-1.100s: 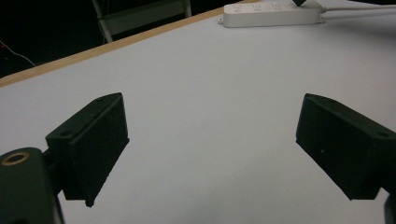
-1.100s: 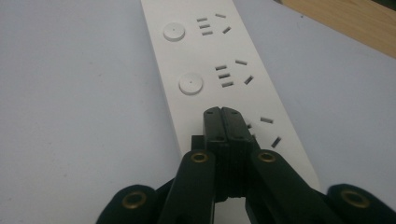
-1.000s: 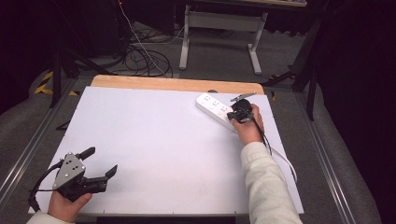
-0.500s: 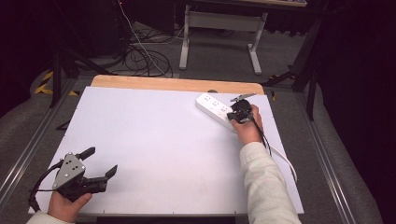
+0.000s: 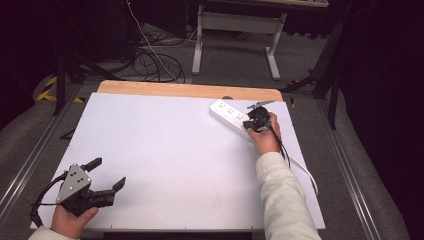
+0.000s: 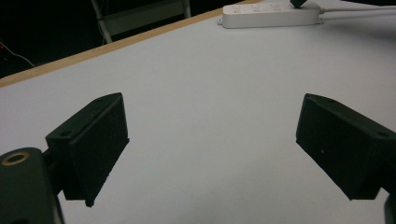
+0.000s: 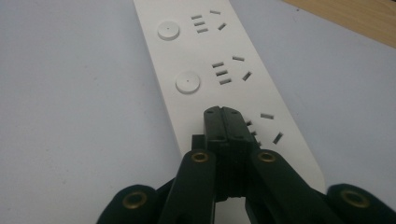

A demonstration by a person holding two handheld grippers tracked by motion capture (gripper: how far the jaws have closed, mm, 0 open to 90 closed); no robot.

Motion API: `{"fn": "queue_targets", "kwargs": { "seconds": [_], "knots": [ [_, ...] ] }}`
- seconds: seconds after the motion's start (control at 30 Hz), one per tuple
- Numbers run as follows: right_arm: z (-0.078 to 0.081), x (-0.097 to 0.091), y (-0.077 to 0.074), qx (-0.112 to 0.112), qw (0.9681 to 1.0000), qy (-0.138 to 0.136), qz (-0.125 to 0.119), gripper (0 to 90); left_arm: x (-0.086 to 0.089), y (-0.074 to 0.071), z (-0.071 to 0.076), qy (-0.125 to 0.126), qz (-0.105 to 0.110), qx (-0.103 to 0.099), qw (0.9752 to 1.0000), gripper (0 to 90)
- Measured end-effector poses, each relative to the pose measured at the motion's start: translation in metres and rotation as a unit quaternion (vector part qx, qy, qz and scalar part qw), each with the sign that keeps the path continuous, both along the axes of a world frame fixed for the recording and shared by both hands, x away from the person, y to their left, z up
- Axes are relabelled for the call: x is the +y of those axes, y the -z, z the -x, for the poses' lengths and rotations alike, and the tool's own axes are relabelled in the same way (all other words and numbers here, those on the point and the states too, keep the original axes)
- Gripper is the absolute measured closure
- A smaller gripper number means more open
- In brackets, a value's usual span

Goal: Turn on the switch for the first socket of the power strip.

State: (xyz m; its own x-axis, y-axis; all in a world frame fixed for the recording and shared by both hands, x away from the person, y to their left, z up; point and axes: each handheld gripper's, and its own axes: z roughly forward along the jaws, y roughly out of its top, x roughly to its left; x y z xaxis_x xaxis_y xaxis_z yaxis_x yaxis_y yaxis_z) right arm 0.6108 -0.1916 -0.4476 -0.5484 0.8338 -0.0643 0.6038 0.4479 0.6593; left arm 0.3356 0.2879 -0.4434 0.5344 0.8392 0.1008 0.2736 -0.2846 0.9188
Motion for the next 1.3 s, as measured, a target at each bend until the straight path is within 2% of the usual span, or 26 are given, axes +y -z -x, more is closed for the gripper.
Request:
{"fn": "queue_targets", "kwargs": {
  "seconds": [0.37, 0.7, 0.93, 1.07, 1.2, 1.3],
  "knots": [
    [0.0008, 0.0021, 0.0001, -0.003, 1.0, 0.003, 0.007, 90.0, 0.0, 0.0, -0.0001, 0.0, -0.001, -0.001, 1.0, 9.8],
    [0.0008, 0.002, 0.0002, 0.0, 1.0, 0.008, 0.002, 90.0, 0.0, -0.0001, 0.0001, -0.001, 0.0, -0.001, 1.0, 9.8],
    [0.0015, 0.0046, 0.0003, -0.001, 0.9999, 0.009, 0.012, 90.0, -0.0001, -0.0001, 0.0003, -0.001, 0.001, -0.001, 1.0, 9.8],
    [0.0014, 0.0037, 0.0006, 0.0, 0.9999, 0.012, 0.006, 90.0, 0.0004, -0.0003, 0.0005, 0.0, 0.0, -0.002, 1.0, 9.8],
    [0.0035, 0.0051, -0.002, -0.014, 0.9996, 0.007, 0.022, 90.0, 0.001, -0.0005, -0.0001, 0.0, 0.003, 0.0, 1.0, 9.8],
    [0.0061, 0.002, -0.0082, -0.027, 0.9996, 0.006, -0.008, 90.0, 0.0, 0.0, -0.0011, 0.0, 0.003, 0.001, 1.0, 9.8]
  ]
}}
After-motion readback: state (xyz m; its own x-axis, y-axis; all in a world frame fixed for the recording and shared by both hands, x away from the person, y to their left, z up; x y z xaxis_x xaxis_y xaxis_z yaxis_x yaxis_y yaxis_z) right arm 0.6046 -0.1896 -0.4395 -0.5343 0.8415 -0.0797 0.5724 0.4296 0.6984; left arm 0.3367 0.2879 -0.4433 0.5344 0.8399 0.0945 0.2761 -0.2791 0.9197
